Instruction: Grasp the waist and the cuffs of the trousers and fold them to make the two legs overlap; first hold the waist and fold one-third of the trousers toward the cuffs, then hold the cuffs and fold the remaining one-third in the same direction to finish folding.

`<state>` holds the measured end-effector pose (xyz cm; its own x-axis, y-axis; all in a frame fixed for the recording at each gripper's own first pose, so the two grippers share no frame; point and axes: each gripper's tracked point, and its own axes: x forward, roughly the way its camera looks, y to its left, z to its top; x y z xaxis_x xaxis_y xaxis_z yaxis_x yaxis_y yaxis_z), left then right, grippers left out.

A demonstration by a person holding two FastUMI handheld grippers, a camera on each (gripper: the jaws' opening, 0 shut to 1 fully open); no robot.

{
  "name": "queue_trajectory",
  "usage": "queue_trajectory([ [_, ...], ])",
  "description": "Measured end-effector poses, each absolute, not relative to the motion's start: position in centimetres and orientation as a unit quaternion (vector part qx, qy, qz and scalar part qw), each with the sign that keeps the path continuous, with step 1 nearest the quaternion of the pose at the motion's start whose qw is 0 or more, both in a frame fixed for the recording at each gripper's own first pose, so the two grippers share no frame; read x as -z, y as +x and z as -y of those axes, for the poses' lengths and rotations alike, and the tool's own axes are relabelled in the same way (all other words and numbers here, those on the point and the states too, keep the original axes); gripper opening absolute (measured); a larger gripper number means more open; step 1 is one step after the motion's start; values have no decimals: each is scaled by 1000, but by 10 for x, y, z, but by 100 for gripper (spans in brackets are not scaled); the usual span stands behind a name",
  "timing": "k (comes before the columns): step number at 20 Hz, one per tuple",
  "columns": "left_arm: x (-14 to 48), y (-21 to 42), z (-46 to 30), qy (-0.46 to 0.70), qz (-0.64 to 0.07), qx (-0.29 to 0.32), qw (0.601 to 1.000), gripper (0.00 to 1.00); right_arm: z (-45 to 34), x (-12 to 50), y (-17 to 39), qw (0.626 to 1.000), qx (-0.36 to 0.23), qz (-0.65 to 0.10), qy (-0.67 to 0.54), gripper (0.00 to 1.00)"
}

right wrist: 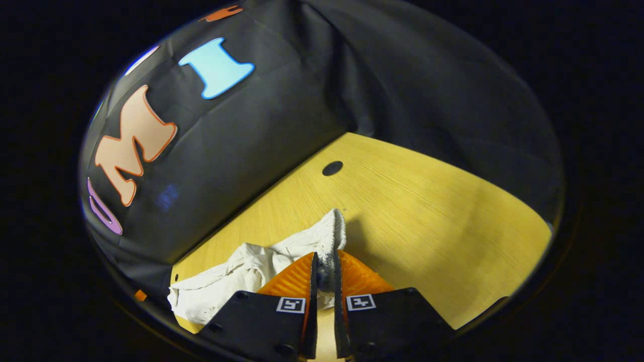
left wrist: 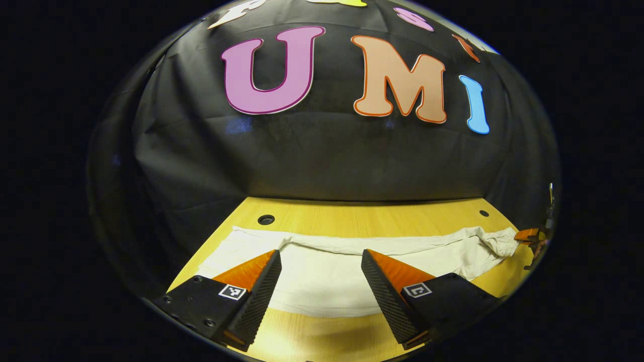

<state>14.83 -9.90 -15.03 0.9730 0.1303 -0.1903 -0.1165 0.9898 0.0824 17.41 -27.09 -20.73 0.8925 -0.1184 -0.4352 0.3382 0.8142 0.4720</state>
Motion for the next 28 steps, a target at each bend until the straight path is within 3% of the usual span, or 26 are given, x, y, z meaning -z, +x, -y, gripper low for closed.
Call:
queue_trajectory([
  [8, 157, 146, 55, 11, -98, -28, 995, 96, 167, 108, 178, 972, 76, -129, 181, 16],
  [15, 168, 145, -15, 2, -108, -27, 994, 96, -3, 65, 191, 989, -8, -109, 102, 16],
  [22, 185, 137, -94, -21, -116, -59, 991, 95, -168, 102, 196, 985, -101, -137, 40, 16],
  [24, 194, 135, -115, -24, -123, -70, 990, 95, -192, 125, 199, 982, -112, -149, 17, 16],
  [27, 211, 136, -144, -25, -132, -84, 987, 95, -217, 152, 195, 977, -126, -170, -3, 24],
  [28, 216, 138, -150, -27, -135, -87, 987, 95, -225, 158, 190, 974, -137, -178, -1, 19],
])
